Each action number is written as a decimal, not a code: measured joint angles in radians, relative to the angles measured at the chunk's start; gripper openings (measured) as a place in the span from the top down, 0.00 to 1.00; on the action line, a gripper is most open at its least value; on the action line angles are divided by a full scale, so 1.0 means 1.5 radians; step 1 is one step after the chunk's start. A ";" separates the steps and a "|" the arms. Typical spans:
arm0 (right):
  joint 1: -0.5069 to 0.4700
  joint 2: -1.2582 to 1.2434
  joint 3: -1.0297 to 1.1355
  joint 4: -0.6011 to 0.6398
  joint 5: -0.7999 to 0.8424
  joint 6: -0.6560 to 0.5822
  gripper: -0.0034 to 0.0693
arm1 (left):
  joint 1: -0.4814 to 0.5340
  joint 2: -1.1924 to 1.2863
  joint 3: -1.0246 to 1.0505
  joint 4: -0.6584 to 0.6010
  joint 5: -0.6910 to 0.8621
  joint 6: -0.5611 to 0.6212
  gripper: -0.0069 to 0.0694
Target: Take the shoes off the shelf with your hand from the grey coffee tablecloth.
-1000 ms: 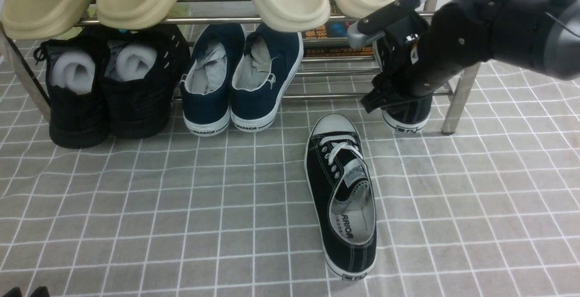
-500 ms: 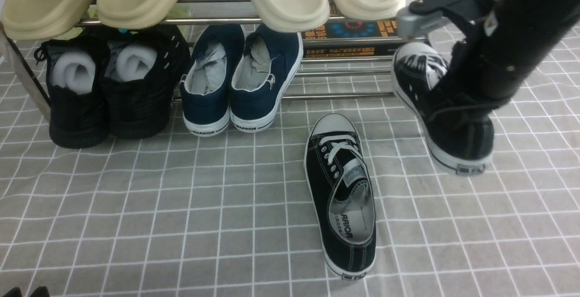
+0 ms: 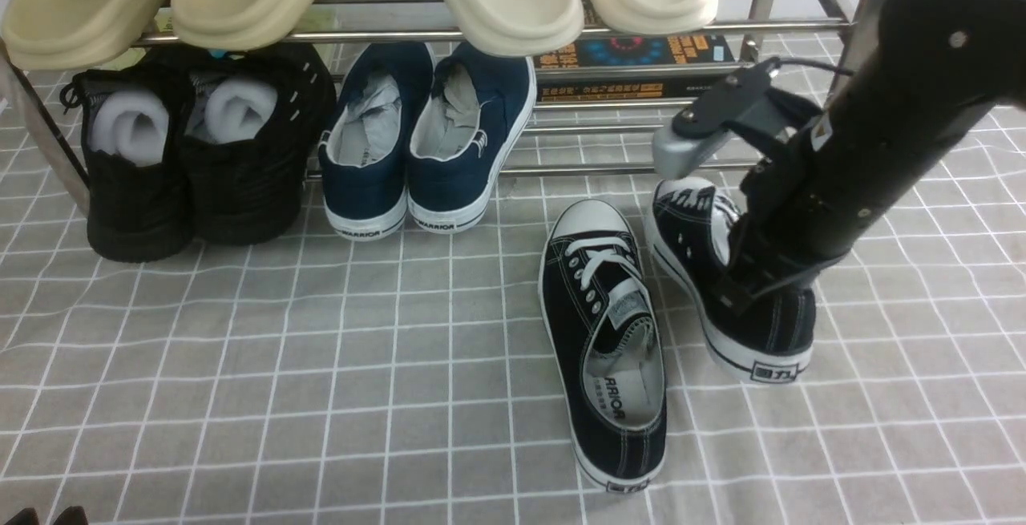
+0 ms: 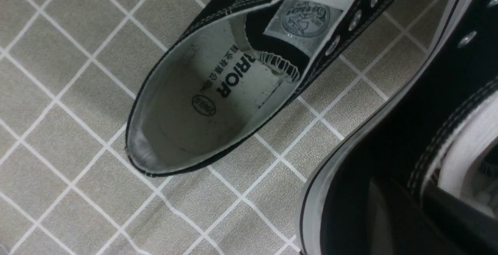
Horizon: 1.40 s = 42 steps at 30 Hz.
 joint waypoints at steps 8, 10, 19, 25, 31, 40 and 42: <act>0.000 0.039 0.000 0.042 -0.002 0.001 0.78 | 0.000 0.000 0.000 0.000 0.000 0.000 0.59; 0.000 0.039 -0.001 0.065 -0.001 0.001 0.68 | 0.000 0.000 0.000 0.000 0.000 0.000 0.59; 0.000 0.039 -0.062 0.109 0.130 0.006 0.43 | 0.000 0.000 0.000 0.000 0.000 0.000 0.59; -0.001 -0.011 -0.076 0.086 0.141 0.078 0.64 | 0.000 0.000 0.000 0.000 0.000 0.000 0.60; -0.001 -0.138 -0.073 0.026 0.144 0.170 0.94 | 0.000 0.000 0.000 0.000 0.000 0.000 0.60; -0.001 -0.462 0.131 -0.065 0.088 0.268 0.97 | 0.000 0.000 0.000 0.000 0.000 0.000 0.59; -0.001 -0.527 0.227 -0.066 -0.015 0.271 0.97 | 0.000 0.000 0.000 0.000 0.000 0.000 0.59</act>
